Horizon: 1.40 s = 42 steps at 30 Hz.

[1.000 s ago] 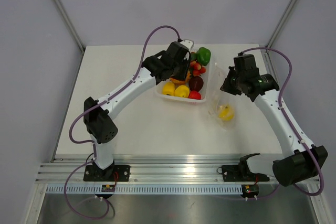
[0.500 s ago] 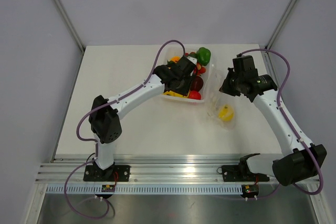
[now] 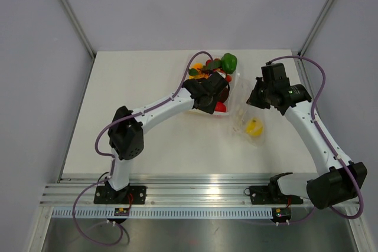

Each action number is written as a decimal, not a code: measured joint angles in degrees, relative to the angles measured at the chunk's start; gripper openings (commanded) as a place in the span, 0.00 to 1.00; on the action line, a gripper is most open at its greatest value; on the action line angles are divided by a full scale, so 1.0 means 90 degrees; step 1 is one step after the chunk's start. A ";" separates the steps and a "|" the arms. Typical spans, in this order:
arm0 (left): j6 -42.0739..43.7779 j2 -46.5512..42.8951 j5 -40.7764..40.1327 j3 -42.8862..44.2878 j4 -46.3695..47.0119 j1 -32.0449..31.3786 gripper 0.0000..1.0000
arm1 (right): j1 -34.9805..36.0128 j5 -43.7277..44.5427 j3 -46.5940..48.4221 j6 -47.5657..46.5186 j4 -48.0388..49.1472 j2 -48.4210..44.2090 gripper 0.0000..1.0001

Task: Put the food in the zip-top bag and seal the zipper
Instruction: Pick up the fake fruit from the bin.

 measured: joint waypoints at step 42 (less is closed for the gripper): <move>-0.0053 0.0148 -0.0287 0.0243 -0.0022 0.0022 0.00 | 0.0000 -0.0019 -0.0075 0.0000 0.0002 -0.0002 0.00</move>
